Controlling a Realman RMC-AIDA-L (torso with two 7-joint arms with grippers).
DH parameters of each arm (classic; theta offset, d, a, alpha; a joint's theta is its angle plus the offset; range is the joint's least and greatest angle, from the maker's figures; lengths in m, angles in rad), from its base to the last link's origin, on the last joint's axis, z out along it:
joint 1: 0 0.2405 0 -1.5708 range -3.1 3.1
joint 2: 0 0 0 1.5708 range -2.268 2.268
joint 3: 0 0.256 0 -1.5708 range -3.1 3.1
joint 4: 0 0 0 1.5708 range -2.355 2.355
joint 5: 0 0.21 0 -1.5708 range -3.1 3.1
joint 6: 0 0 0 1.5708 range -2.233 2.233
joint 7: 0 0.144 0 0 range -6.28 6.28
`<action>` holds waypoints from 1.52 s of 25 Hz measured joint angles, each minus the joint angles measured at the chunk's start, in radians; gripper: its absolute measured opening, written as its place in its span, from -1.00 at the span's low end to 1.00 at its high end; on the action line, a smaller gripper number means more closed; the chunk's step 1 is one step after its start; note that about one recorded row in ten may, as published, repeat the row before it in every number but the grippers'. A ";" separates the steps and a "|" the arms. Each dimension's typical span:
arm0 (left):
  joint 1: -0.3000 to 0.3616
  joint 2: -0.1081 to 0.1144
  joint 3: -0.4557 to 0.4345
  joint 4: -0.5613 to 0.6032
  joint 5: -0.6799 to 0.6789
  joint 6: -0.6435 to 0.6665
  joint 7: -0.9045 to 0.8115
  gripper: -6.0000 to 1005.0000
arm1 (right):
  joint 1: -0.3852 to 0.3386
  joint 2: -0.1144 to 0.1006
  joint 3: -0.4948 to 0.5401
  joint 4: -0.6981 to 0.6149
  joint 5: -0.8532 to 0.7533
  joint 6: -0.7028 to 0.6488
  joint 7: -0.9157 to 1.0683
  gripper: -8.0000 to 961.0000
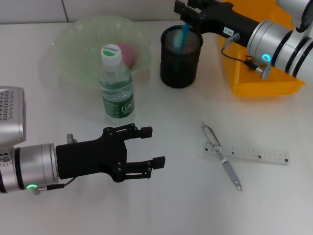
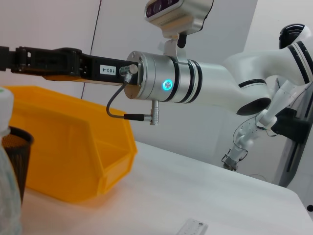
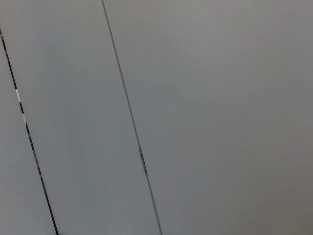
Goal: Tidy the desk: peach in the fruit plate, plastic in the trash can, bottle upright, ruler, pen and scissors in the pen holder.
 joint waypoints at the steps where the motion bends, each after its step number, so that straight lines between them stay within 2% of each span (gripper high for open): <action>1: 0.000 0.000 0.000 0.000 0.000 0.000 0.001 0.62 | 0.000 0.000 0.001 0.000 0.000 -0.001 0.000 -0.30; 8: -0.001 0.000 -0.001 0.000 0.000 0.000 0.004 0.62 | -0.022 0.000 0.012 -0.012 0.003 -0.028 0.003 -0.07; 12: 0.002 0.001 -0.003 0.000 0.000 0.004 0.004 0.62 | -0.113 -0.008 -0.002 -0.125 -0.011 -0.146 0.104 -0.07; 13: 0.002 0.001 -0.003 0.000 0.000 0.004 0.004 0.62 | -0.113 -0.008 -0.002 -0.125 -0.011 -0.146 0.104 -0.06; 16: 0.005 0.002 -0.004 0.000 0.000 0.010 0.004 0.62 | -0.220 -0.017 -0.057 -0.341 -0.130 -0.227 0.274 -0.05; 17: 0.007 0.004 -0.006 0.001 0.000 0.017 0.004 0.62 | -0.269 -0.024 -0.079 -0.495 -0.249 -0.277 0.397 -0.04; 18: 0.007 0.004 -0.006 0.001 0.000 0.017 0.004 0.62 | -0.269 -0.024 -0.079 -0.495 -0.249 -0.277 0.397 -0.03; 21: 0.006 0.005 -0.006 0.000 0.002 0.018 0.004 0.62 | -0.315 -0.030 -0.067 -0.731 -0.490 -0.444 0.606 -0.02; 22: 0.006 0.005 -0.006 0.000 0.002 0.018 0.004 0.62 | -0.322 -0.030 -0.038 -0.869 -0.617 -0.574 0.714 -0.01; 23: 0.007 0.005 -0.006 0.000 0.002 0.017 0.003 0.62 | -0.322 -0.030 -0.038 -0.869 -0.617 -0.574 0.714 -0.01; 24: 0.008 0.005 -0.006 0.000 0.001 0.017 -0.001 0.62 | -0.315 -0.030 -0.020 -0.977 -0.730 -0.685 0.783 0.00; 25: 0.008 0.004 -0.006 0.000 0.001 0.017 -0.003 0.62 | -0.315 -0.030 -0.020 -0.977 -0.730 -0.685 0.783 0.00; 27: 0.009 0.004 -0.006 0.000 0.001 0.018 -0.005 0.62 | -0.279 -0.033 -0.017 -1.112 -0.909 -0.840 0.830 0.02; 28: 0.009 0.004 -0.006 0.000 0.001 0.018 -0.005 0.62 | -0.268 -0.034 -0.019 -1.136 -0.956 -0.875 0.833 0.10; 29: 0.009 0.004 -0.006 0.000 0.001 0.018 -0.005 0.62 | -0.268 -0.034 -0.019 -1.136 -0.956 -0.875 0.833 0.18; 32: 0.010 0.004 -0.003 0.000 0.001 0.023 -0.015 0.62 | -0.198 -0.040 -0.049 -1.156 -1.145 -0.967 0.814 0.43; 36: 0.007 0.006 0.000 0.000 0.004 0.037 -0.020 0.62 | -0.158 -0.043 -0.122 -1.102 -1.227 -0.963 0.804 0.44; 37: 0.006 0.006 -0.001 0.000 0.005 0.039 -0.020 0.62 | -0.145 -0.038 -0.175 -1.070 -1.259 -0.942 0.802 0.44; 38: 0.006 0.006 -0.001 0.000 0.005 0.039 -0.020 0.62 | -0.145 -0.038 -0.175 -1.070 -1.259 -0.942 0.802 0.44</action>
